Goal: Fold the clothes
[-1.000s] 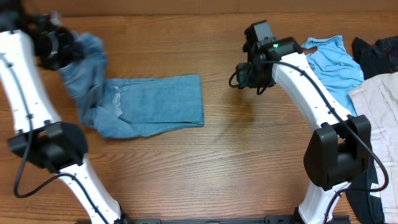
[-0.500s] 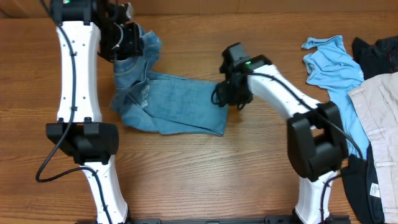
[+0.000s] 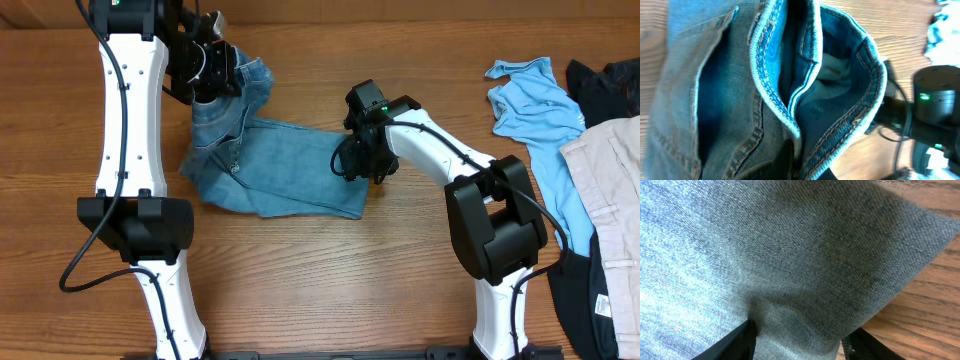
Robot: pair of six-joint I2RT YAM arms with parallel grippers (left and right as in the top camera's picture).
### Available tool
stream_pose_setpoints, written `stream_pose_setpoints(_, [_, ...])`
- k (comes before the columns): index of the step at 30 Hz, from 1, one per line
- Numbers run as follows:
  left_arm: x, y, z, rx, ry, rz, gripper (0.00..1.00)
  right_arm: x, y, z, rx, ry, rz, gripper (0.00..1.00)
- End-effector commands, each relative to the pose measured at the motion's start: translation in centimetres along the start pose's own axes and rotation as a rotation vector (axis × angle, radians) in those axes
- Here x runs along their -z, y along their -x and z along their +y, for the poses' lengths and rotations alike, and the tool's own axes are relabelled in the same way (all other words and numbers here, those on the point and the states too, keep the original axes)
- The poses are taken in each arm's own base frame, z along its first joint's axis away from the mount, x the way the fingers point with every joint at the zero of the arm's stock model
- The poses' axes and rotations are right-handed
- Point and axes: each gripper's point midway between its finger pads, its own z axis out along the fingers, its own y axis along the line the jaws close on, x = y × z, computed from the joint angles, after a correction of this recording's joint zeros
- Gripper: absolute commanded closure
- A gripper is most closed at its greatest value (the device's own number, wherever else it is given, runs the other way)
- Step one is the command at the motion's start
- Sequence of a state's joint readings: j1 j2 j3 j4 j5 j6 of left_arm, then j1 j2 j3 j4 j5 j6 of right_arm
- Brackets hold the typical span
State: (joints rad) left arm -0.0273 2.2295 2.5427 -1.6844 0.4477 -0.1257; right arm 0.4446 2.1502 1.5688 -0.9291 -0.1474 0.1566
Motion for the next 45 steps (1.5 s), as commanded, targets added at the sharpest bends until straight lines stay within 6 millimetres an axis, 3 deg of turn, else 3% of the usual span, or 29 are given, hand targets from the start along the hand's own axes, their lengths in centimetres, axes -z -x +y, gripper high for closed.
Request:
stream_pose_setpoints(1, [0.9, -0.9, -4.9, -0.011, -0.160, 0.006, 0.96, -1.1, -0.2, 0.0, 0.000, 0.008, 0.018, 0.42])
stream_pose_setpoints(5, [-0.2, -1.2, -5.5, 0.017, -0.079, 0.009, 0.96, -1.1, -0.2, 0.0, 0.000, 0.008, 0.019, 0.42])
stream_pose_setpoints(9, [-1.4, -1.5, -7.6, -0.011, -0.054, 0.001, 0.96, -1.1, -0.3, 0.0, 0.000, 0.008, 0.020, 0.42])
stream_pose_setpoints(17, [-3.3, -1.8, -9.0, 0.024, 0.102, -0.053, 0.96, -1.1, -0.6, -0.1, -0.002, 0.004, 0.034, 0.42])
stream_pose_setpoints(25, [-5.1, -2.1, -11.4, 0.030, 0.087, -0.058, 0.96, -1.1, -0.7, -0.1, -0.002, 0.004, 0.037, 0.42])
stream_pose_setpoints(35, [-8.4, -3.1, -12.1, 0.047, 0.105, 0.011, 0.96, -1.1, -0.8, -0.1, -0.003, 0.002, 0.041, 0.42])
stream_pose_setpoints(45, [-8.8, -3.3, -12.1, 0.050, 0.110, 0.020, 0.96, -0.7, -0.7, -0.1, -0.004, 0.002, 0.043, 0.39])
